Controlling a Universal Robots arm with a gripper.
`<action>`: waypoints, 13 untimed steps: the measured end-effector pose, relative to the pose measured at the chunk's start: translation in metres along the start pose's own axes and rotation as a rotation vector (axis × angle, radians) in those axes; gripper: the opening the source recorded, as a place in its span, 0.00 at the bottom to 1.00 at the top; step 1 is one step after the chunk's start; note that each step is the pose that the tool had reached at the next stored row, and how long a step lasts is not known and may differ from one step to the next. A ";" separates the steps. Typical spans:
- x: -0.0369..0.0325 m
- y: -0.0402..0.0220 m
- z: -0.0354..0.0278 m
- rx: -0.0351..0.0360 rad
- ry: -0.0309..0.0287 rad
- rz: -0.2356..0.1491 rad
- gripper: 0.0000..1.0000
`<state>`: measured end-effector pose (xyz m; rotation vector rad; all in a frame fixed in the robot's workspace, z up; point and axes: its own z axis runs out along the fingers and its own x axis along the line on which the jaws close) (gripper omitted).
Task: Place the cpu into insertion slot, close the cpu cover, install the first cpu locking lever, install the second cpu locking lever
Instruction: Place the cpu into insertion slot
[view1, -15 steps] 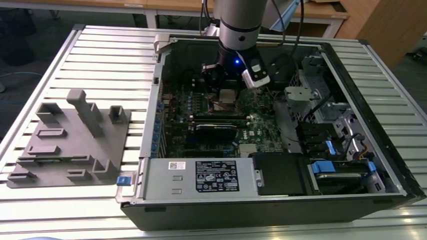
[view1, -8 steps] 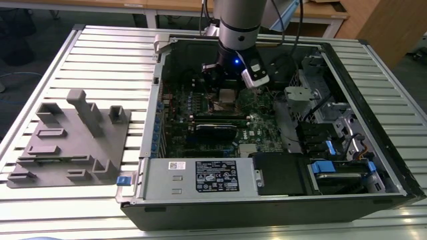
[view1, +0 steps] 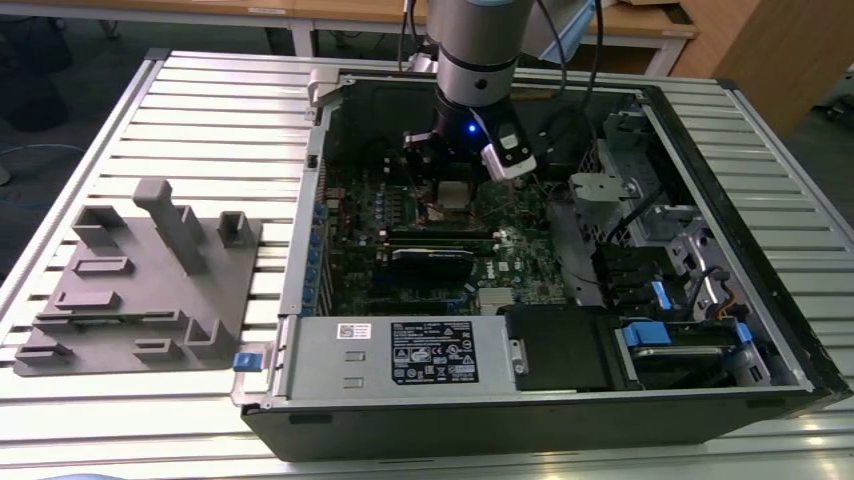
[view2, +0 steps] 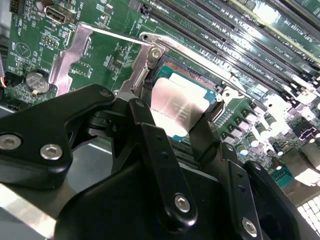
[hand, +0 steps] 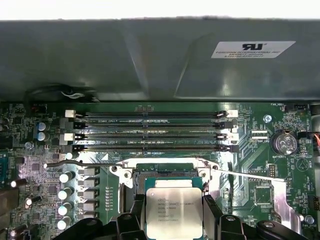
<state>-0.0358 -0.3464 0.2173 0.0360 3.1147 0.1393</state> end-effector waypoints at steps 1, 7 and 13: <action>0.0000 0.0000 0.0000 0.0001 0.0001 0.000 0.54; 0.0000 0.0001 -0.0006 0.0000 0.0000 0.000 0.54; -0.0001 0.0002 -0.0016 -0.0004 -0.0002 0.000 0.54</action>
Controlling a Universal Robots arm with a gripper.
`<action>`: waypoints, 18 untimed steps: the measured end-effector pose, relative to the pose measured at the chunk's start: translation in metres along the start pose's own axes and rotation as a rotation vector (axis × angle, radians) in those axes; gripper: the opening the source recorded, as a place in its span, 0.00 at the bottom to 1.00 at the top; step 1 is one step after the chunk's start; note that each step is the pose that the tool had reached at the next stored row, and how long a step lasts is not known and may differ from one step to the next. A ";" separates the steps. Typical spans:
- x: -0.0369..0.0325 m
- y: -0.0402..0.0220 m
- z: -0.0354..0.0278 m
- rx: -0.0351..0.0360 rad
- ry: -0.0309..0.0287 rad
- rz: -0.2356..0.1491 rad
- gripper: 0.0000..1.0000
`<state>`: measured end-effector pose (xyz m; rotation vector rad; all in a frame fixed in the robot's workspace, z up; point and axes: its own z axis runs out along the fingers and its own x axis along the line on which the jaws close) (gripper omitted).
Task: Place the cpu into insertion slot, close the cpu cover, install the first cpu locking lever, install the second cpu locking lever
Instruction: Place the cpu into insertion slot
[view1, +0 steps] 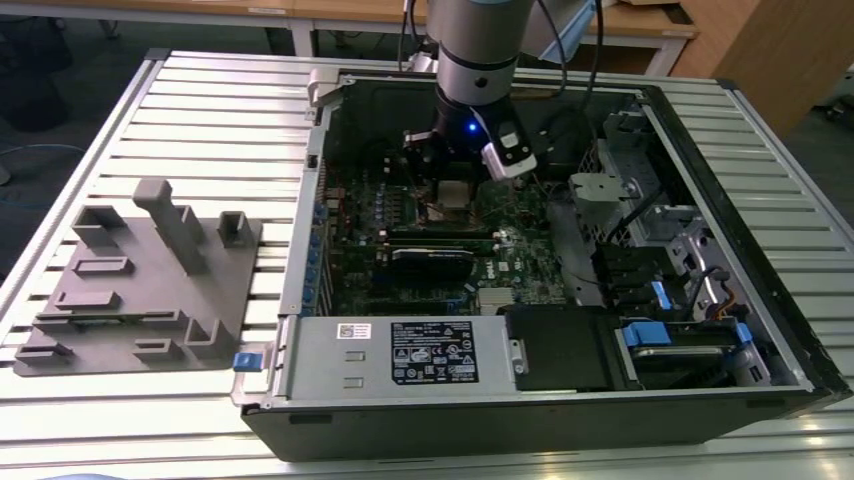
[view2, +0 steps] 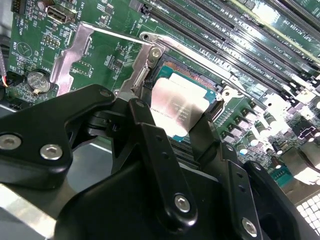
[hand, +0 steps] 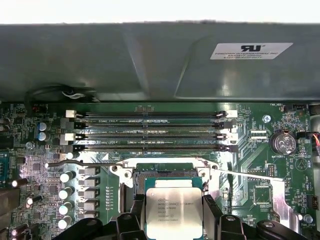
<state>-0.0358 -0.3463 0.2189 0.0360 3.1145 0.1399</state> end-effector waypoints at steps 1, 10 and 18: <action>0.0000 0.0000 -0.0001 0.0002 0.0001 0.000 0.54; 0.0026 -0.0002 0.0007 0.0003 0.0001 0.000 0.54; 0.0026 -0.0002 0.0009 0.0004 -0.0004 0.006 0.54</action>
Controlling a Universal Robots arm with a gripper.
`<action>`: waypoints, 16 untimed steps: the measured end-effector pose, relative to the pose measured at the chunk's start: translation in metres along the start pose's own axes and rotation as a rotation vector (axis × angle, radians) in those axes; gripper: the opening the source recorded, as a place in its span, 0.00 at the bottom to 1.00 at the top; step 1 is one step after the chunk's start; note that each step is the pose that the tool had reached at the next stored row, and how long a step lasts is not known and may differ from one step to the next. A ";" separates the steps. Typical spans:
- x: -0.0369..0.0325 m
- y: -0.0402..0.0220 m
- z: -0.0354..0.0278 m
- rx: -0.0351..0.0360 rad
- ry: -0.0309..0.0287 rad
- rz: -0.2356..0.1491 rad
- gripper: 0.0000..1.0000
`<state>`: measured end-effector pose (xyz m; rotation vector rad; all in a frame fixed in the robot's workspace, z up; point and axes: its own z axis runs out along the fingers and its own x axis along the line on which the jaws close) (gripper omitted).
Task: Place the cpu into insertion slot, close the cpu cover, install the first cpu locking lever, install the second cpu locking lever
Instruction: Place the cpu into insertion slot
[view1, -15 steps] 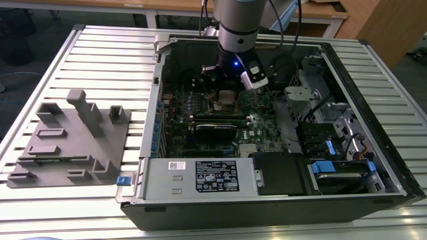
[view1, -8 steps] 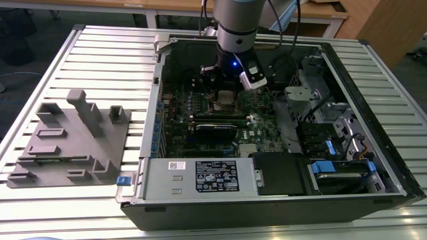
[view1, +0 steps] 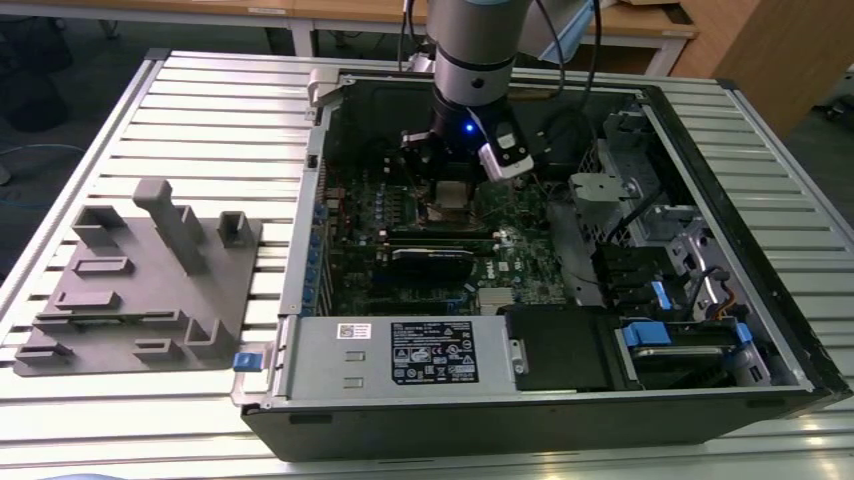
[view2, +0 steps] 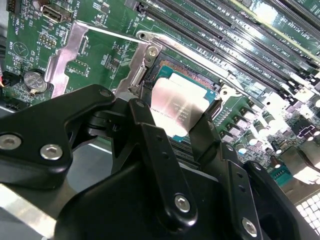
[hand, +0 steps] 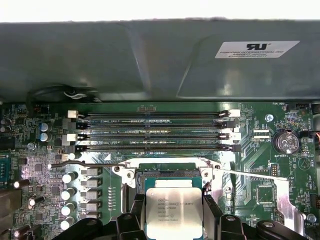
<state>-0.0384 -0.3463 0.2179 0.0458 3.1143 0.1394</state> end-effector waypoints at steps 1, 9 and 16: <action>0.0000 0.0000 0.0000 0.0000 0.0000 0.000 0.54; 0.0000 0.0000 0.0003 0.0013 -0.0050 0.056 0.54; 0.0000 -0.0001 0.0006 0.0043 -0.0166 0.183 0.54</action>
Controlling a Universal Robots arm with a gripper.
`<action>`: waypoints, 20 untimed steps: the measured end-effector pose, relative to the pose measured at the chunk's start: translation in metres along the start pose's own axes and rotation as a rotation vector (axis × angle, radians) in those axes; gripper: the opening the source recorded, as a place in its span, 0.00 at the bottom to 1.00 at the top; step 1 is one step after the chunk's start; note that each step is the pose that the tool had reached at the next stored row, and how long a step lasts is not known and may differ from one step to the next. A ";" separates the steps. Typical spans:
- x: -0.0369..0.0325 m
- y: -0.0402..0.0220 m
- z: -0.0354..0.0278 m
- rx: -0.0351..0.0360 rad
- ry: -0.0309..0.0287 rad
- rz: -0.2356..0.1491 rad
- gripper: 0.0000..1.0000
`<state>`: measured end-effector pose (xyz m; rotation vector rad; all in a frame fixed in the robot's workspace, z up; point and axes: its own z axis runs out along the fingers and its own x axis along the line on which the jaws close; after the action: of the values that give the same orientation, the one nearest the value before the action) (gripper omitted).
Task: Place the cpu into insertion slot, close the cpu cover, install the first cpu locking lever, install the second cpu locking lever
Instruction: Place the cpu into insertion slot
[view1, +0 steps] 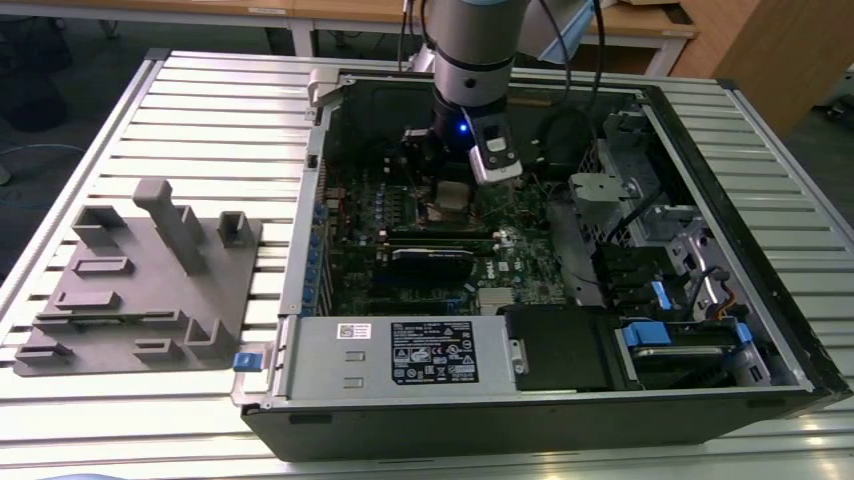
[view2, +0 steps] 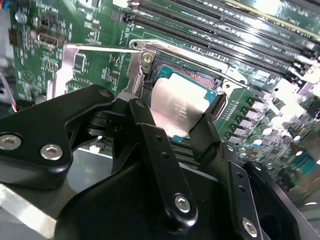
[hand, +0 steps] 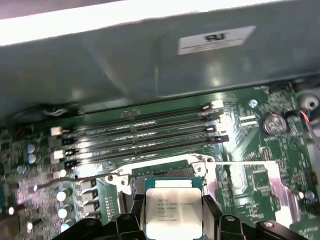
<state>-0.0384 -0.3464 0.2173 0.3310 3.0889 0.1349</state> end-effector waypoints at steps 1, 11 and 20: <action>0.0000 0.0000 0.0000 0.0006 -0.0016 0.018 0.54; 0.0000 0.0000 0.0000 0.0052 -0.0180 0.200 0.54; 0.0000 0.0000 0.0000 0.0089 -0.0326 0.363 0.54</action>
<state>-0.0384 -0.3464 0.2173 0.8807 2.9640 0.1219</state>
